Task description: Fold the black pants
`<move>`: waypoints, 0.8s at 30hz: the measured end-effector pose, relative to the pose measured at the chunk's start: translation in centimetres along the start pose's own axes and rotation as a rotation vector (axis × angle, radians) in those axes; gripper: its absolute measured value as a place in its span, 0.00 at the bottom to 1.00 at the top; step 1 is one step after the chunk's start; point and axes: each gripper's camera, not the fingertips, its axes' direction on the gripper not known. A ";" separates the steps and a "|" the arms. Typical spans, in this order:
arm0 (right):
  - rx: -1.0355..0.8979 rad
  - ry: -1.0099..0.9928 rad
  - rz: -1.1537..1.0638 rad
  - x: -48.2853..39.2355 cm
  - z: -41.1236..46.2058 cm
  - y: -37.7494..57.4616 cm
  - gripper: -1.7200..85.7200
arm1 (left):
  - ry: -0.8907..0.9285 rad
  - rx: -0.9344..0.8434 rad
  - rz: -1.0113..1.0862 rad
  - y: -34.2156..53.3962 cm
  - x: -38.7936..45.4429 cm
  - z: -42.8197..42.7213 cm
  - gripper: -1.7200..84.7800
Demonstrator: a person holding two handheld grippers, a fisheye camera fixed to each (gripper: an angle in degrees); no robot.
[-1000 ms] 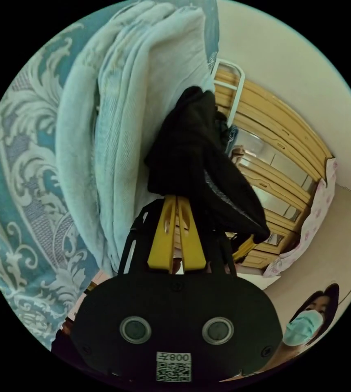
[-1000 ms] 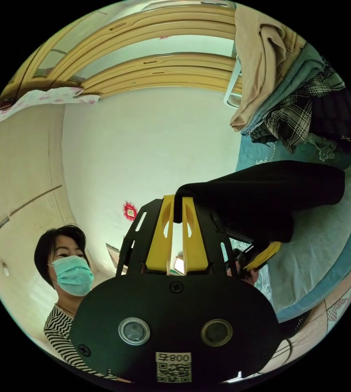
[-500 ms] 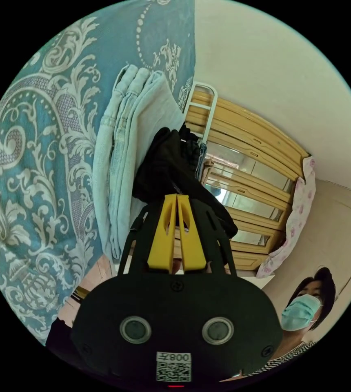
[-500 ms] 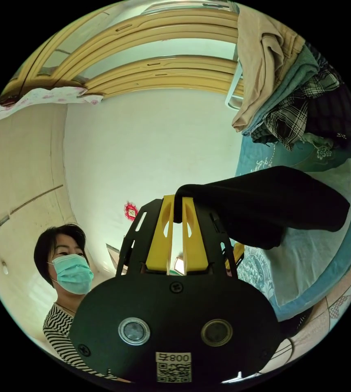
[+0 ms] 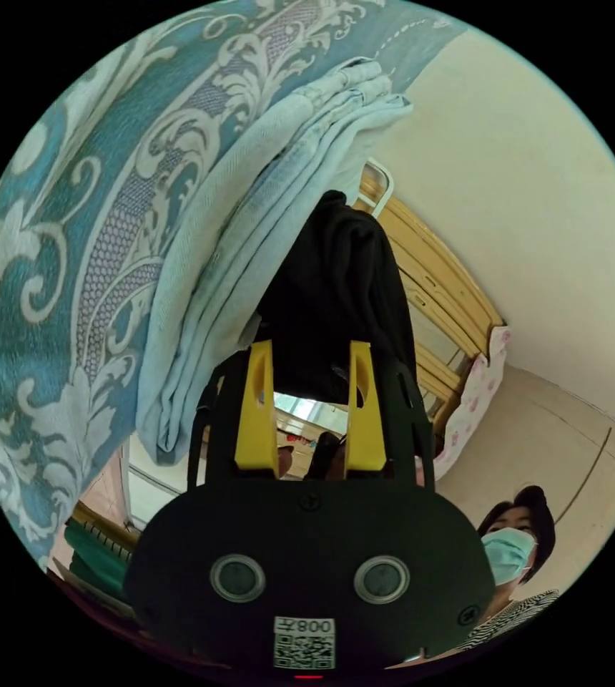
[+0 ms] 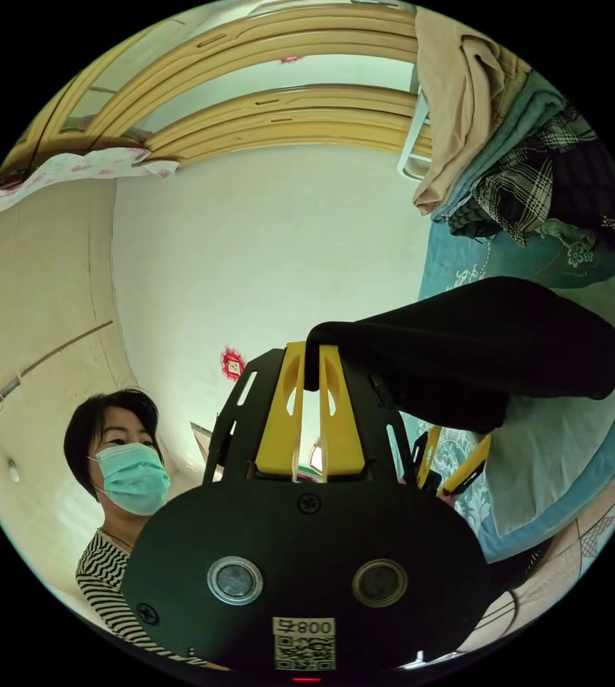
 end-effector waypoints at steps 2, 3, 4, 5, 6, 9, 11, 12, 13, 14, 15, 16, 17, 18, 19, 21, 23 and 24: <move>-0.008 -0.005 -0.001 0.1 0.4 -0.2 0.05 | 0.046 0.025 -0.011 -0.6 -0.1 0.4 0.19; -0.008 -0.008 0.000 0.2 0.5 -0.2 0.05 | 0.060 0.033 -0.013 -0.8 -0.1 0.5 0.19; -0.009 -0.015 0.004 0.3 0.7 -0.3 0.05 | 0.080 0.039 -0.009 -1.3 0.1 0.8 0.18; -0.013 -0.022 0.008 0.4 0.9 -0.3 0.05 | 0.078 0.035 -0.003 -1.8 0.2 1.1 0.18; -0.016 -0.023 0.008 0.4 1.0 -0.3 0.05 | 0.076 0.038 -0.002 -2.0 0.3 1.1 0.17; -0.030 -0.003 0.009 0.3 1.2 -0.6 0.05 | 0.118 0.046 0.024 -3.0 1.2 1.4 0.12; -0.035 0.005 0.010 0.3 1.1 -0.8 0.05 | 0.092 0.038 0.066 -3.9 2.7 1.2 0.08; -0.033 0.004 0.011 0.4 1.0 -0.9 0.05 | 0.078 0.034 0.080 -4.1 3.2 1.1 0.07; -0.030 0.003 0.010 0.4 0.8 -1.0 0.05 | 0.057 0.017 0.105 -4.5 4.2 1.0 0.06; -0.026 0.007 0.004 0.3 0.6 -1.2 0.05 | 0.043 0.009 0.131 -4.9 5.2 0.8 0.06; -0.024 0.007 0.002 0.3 0.4 -1.2 0.05 | 0.033 0.004 0.147 -5.1 5.7 0.7 0.06; -0.018 0.003 0.001 0.3 0.1 -1.4 0.05 | 0.015 -0.009 0.183 -5.5 6.9 0.6 0.05; -0.011 -0.001 -0.001 0.3 -0.3 -1.5 0.05 | 0.002 -0.017 0.209 -5.9 7.9 0.4 0.05; -0.008 -0.001 -0.003 0.3 -0.4 -1.6 0.05 | -0.006 -0.021 0.219 -6.1 8.4 0.4 0.05; -0.003 0.003 -0.006 0.3 -0.8 -1.7 0.05 | -0.031 -0.030 0.238 -6.7 9.3 0.6 0.05; 0.003 0.016 -0.001 0.5 -1.3 -2.0 0.05 | -0.060 -0.045 0.266 -7.8 10.7 1.5 0.05; 0.021 0.032 0.010 0.8 -1.7 -2.7 0.05 | -0.089 -0.074 0.316 -9.4 13.2 3.9 0.05; 0.024 0.030 0.011 0.9 -1.8 -3.1 0.05 | -0.093 -0.084 0.331 -9.8 13.9 4.7 0.04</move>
